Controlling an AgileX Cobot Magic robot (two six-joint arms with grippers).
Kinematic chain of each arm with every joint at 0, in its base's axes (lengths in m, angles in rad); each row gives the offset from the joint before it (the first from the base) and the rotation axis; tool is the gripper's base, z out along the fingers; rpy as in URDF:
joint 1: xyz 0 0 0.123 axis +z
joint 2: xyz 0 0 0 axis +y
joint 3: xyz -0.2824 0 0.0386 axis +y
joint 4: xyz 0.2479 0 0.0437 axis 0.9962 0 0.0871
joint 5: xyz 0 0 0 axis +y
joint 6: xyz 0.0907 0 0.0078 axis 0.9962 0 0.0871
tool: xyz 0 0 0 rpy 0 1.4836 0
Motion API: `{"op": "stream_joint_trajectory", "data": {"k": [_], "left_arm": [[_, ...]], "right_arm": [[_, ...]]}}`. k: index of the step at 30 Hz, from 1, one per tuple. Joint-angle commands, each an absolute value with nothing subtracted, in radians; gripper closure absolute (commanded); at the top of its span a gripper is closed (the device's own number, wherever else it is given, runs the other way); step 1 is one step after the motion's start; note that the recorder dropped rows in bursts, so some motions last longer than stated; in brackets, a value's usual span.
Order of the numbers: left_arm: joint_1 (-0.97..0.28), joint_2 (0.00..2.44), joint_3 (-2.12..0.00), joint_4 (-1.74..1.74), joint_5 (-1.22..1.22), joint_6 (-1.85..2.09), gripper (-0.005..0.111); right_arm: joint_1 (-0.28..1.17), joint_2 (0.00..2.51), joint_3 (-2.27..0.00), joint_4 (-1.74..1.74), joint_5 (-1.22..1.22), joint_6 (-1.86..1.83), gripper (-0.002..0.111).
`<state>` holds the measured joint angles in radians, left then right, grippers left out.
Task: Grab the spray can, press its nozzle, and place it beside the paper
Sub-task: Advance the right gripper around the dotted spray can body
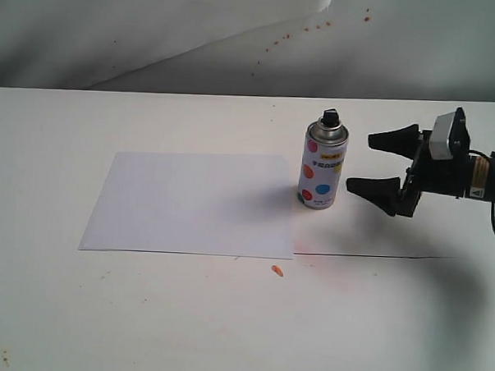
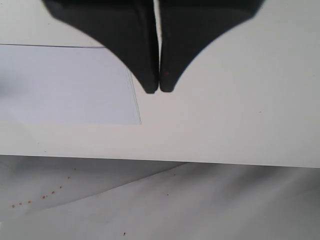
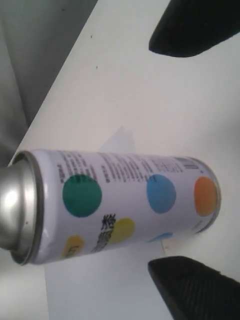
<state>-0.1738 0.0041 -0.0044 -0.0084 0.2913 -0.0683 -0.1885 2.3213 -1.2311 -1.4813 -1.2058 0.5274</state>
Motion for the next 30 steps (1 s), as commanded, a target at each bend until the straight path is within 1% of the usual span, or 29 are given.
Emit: {"op": "stream_joint_trajectory", "data": {"k": [1,24,30], "left_arm": [[-0.179,0.0,0.0,-0.009,0.284,-0.07,0.105],[-0.179,0.0,0.0,-0.009,0.284,-0.07,0.105],[-0.179,0.0,0.0,-0.009,0.284,-0.07,0.105]], "right_arm": [[-0.156,2.319,-1.235,-1.482,-1.221,0.516,0.003],[-0.074,2.331,-1.238,-1.378,-1.221,0.471,0.003],[-0.043,2.345,-1.329,-1.48,-1.221,0.522,0.003]]}}
